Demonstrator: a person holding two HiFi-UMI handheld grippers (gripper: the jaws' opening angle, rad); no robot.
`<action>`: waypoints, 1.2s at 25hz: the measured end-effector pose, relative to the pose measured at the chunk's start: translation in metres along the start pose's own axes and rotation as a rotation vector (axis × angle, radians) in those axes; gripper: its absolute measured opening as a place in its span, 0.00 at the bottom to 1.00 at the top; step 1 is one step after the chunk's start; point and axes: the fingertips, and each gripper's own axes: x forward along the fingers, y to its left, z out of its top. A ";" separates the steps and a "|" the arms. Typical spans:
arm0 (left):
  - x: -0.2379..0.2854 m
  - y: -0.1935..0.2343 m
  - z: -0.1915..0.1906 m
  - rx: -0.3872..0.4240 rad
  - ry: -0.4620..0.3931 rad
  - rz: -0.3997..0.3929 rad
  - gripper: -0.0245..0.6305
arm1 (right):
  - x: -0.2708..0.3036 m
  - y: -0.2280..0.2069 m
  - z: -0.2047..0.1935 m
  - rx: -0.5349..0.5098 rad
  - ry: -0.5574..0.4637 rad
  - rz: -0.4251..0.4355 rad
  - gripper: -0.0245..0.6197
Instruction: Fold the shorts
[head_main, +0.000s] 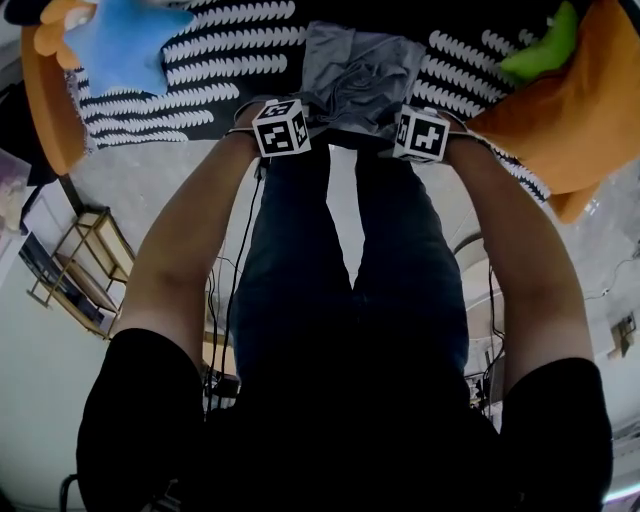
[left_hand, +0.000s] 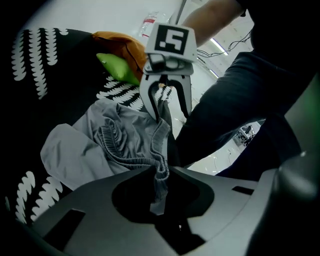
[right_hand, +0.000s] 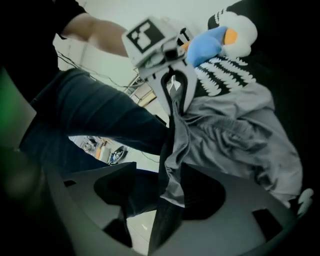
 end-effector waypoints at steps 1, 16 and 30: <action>0.002 -0.001 -0.001 0.005 0.003 0.000 0.16 | -0.011 -0.007 0.004 0.001 -0.021 -0.013 0.48; 0.015 -0.001 -0.022 0.040 0.007 0.054 0.18 | -0.023 -0.139 0.060 0.006 -0.039 -0.384 0.31; 0.013 -0.016 -0.037 -0.061 0.024 -0.008 0.29 | -0.022 -0.072 0.020 -0.025 -0.010 -0.343 0.13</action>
